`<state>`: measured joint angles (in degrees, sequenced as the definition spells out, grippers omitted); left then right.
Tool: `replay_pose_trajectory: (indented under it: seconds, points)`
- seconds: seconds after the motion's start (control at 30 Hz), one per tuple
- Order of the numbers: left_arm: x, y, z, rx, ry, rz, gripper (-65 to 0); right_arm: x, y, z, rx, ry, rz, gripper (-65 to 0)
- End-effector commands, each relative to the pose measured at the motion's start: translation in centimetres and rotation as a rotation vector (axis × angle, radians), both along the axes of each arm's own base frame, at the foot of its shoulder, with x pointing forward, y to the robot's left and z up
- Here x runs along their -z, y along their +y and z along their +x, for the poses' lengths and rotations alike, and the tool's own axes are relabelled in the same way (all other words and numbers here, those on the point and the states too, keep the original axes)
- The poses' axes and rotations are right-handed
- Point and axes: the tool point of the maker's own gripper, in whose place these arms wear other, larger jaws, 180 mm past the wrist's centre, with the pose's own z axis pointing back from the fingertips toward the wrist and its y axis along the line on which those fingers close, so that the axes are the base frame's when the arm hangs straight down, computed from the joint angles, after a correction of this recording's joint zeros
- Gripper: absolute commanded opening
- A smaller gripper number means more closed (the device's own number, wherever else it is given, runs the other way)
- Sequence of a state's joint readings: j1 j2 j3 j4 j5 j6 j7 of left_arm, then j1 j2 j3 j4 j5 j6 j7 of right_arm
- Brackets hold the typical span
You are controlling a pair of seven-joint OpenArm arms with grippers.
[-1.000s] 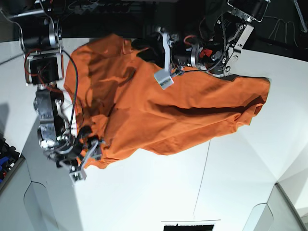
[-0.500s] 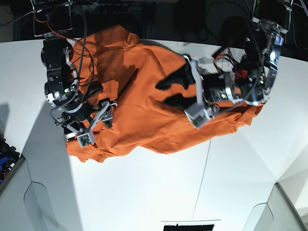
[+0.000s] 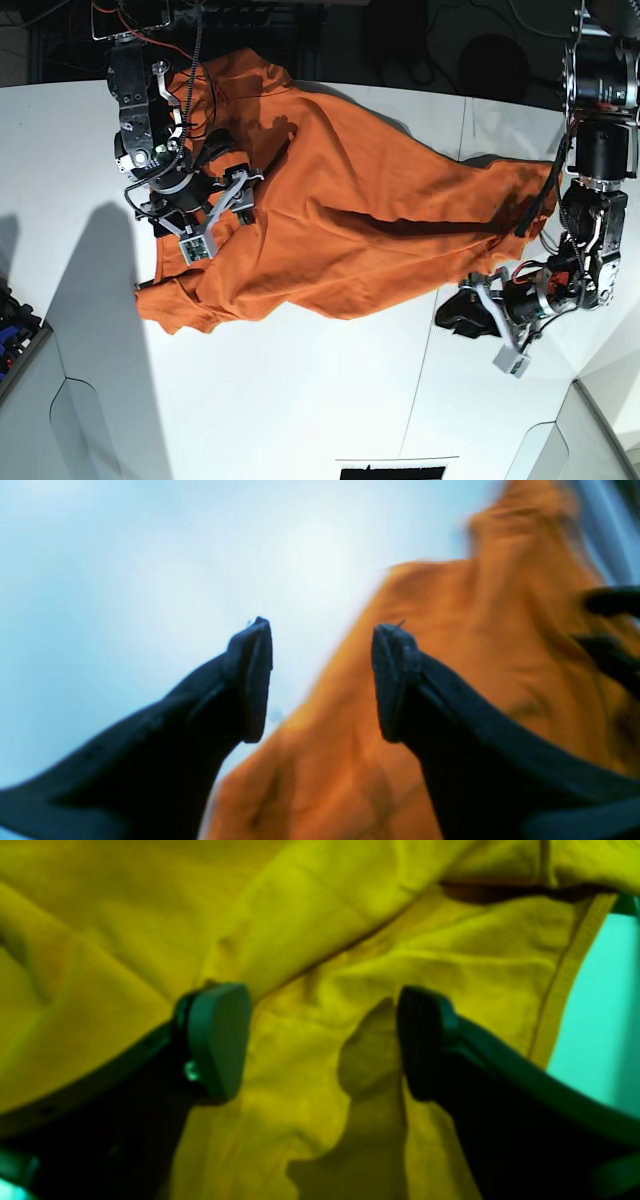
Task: Layout the t-shirt on the table in an organized manner, then fold the t-shirt properly
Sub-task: 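Lower the shirt and grasp its hem corner with the left gripper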
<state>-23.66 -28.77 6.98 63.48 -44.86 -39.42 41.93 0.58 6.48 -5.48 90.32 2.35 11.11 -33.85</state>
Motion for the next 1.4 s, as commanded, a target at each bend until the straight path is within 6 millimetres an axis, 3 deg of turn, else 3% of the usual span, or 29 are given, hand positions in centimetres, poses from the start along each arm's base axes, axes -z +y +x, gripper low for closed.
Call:
replay_pose_trajectory:
  seconds: [0.0, 0.1, 0.43, 0.5, 0.63, 0.7, 0.83, 0.9, 1.1, 1.2, 1.27, 1.37]
  points:
    - [-1.4, 0.8, 1.3, -0.015, -0.045, -0.002, -30.8, -0.5, 0.0, 0.3, -0.003, -0.013, -0.004, -20.5]
    - [0.5, 1.6, 1.1, -0.019, -0.029, 0.064, -30.9, -0.5, -0.1, 0.4, -0.003, -0.014, -0.008, -20.5]
    - [4.7, -2.1, -1.5, 0.163, 0.046, 0.191, -31.2, -0.5, -0.1, 0.3, -0.003, -0.014, -0.008, -20.5]
    - [5.0, -2.4, -1.5, 0.18, 0.04, 0.211, -37.8, -0.5, -0.1, 0.3, -0.003, -0.012, -0.009, -20.5]
    - [4.7, -2.8, -1.2, 0.186, 0.03, 0.216, -60.5, 0.0, -0.6, 0.0, -0.005, -0.004, -0.046, -20.6]
    - [4.2, -2.7, -0.6, 0.184, 0.017, 0.222, -64.4, 0.5, -1.0, -0.3, -0.007, 0.008, -0.076, -23.4]
    - [2.5, -2.0, 1.1, 0.176, -0.027, 0.265, -64.6, 1.9, -1.9, -1.4, -0.008, 0.045, -0.128, -53.5]
    - [1.6, -1.5, 1.9, 0.174, -0.049, 0.294, -64.6, 2.5, -2.6, -2.1, -0.015, 0.061, -0.159, -65.0]
    - [-0.7, -0.5, 4.0, 0.17, -0.103, 0.365, -64.5, 3.0, -5.1, -2.8, -0.019, 0.073, -0.23, -65.0]
    - [-1.3, 1.9, 4.8, 0.075, -0.106, 0.4, -64.0, 3.0, -5.6, -2.8, -0.02, 0.075, -0.242, -65.0]
    - [-1.4, 3.4, 4.8, 0.033, -0.096, 0.425, -57.3, 3.1, -5.6, -2.9, -0.019, 0.08, -0.244, -63.8]
    - [-1.4, 5.5, 4.6, -0.032, -0.059, 0.468, -45.4, 3.1, -5.7, -2.8, -0.015, 0.079, -0.244, -52.4]
